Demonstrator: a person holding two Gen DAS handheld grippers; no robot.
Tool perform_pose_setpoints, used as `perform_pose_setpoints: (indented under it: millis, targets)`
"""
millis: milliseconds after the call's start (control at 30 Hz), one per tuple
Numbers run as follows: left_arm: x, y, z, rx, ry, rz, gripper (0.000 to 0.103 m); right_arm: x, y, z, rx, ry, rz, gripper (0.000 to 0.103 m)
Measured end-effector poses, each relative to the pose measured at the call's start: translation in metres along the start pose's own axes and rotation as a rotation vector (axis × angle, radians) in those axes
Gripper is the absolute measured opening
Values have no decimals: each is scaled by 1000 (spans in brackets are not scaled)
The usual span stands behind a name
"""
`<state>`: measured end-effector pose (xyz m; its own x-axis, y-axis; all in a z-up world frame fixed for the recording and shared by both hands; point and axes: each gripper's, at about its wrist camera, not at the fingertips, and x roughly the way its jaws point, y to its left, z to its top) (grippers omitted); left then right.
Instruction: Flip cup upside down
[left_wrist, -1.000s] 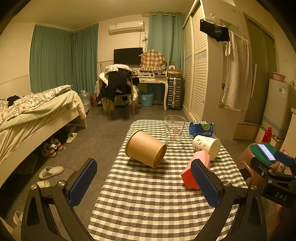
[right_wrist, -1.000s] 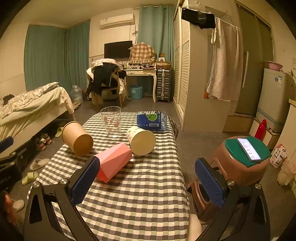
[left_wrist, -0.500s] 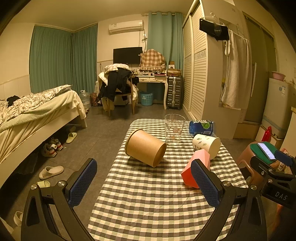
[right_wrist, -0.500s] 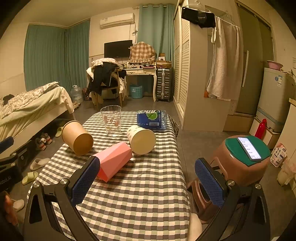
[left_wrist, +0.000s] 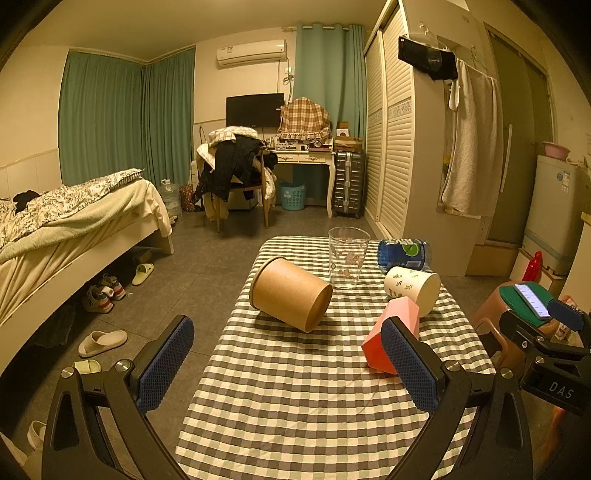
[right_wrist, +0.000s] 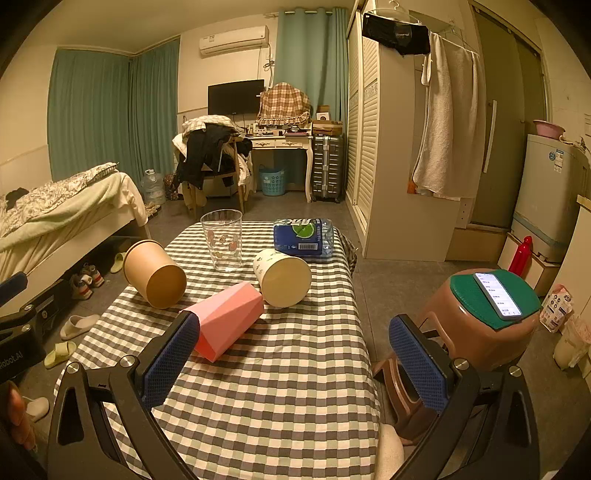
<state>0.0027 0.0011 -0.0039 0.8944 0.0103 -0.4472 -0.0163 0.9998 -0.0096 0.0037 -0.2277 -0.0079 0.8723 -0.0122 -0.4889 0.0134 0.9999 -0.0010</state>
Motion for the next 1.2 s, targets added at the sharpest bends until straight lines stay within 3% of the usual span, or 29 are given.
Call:
perform_pose_setpoints:
  millis: [1200]
  targets:
    - [12,6,1,-2,27,-1,103,5,8,6,-14,9,6,103]
